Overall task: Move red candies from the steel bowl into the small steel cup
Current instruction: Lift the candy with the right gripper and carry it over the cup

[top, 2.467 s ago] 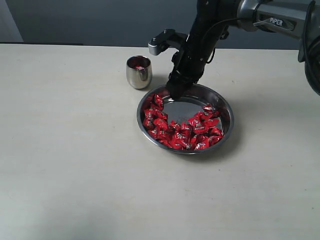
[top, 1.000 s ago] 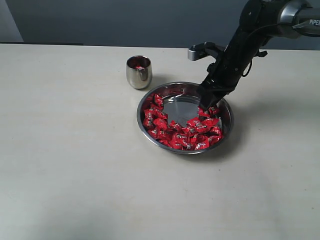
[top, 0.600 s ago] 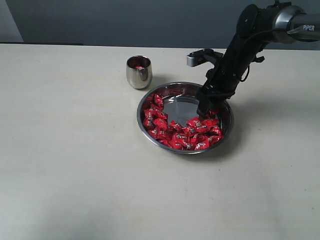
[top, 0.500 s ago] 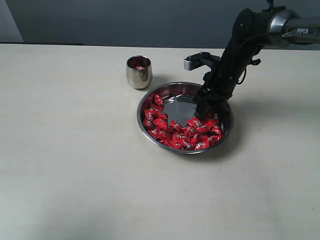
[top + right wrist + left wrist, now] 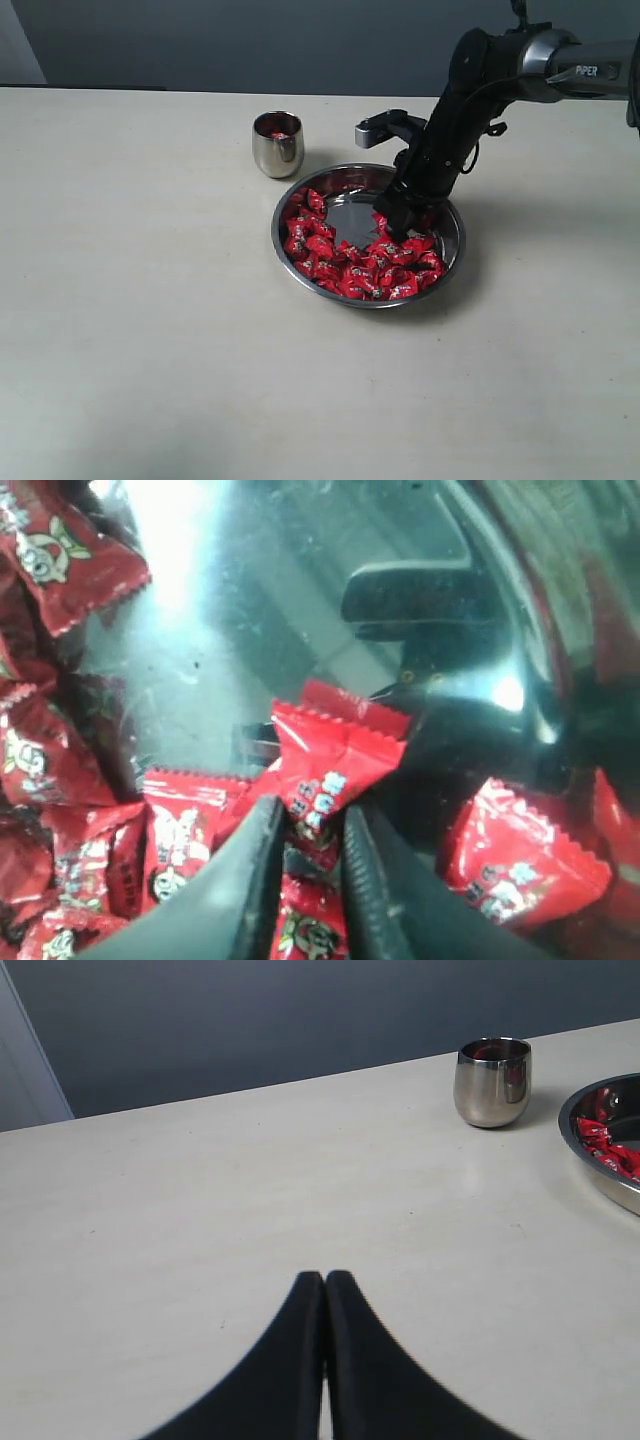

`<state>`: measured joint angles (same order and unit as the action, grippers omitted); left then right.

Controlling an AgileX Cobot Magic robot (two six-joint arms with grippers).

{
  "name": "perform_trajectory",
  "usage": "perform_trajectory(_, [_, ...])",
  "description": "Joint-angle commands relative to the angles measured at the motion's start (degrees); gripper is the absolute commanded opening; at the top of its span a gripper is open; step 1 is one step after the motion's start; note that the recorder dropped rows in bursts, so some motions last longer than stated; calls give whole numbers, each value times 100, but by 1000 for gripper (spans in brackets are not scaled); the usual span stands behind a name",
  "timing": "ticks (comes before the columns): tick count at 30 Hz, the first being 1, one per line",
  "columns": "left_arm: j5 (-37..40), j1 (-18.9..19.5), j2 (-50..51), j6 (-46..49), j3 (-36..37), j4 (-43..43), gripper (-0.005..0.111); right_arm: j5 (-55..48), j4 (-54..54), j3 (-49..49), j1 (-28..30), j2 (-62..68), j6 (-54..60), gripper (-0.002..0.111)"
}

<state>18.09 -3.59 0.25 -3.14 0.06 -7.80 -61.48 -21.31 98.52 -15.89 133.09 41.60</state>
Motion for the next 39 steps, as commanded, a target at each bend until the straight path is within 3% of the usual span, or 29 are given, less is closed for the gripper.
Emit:
perform_trajectory(1, [-41,-60,-25,-32,-6,2,0,222,-5,4,-11,-227,37,21])
perform_trajectory(7, [-41,-60,-25,-32,-6,2,0,1042,-602,4,-11,-382,196,21])
perform_trajectory(13, [-41,-60,-25,-32,-6,2,0,1441,-2304,4,-11,-382,1711,21])
perform_trajectory(22, [-41,-60,-25,-32,-6,2,0,2032,-3492,45,-11,-382,3096,21])
perform_trajectory(39, [-41,-60,-25,-32,-6,2,0,1529,-3272,647,-140,-358,3873,21])
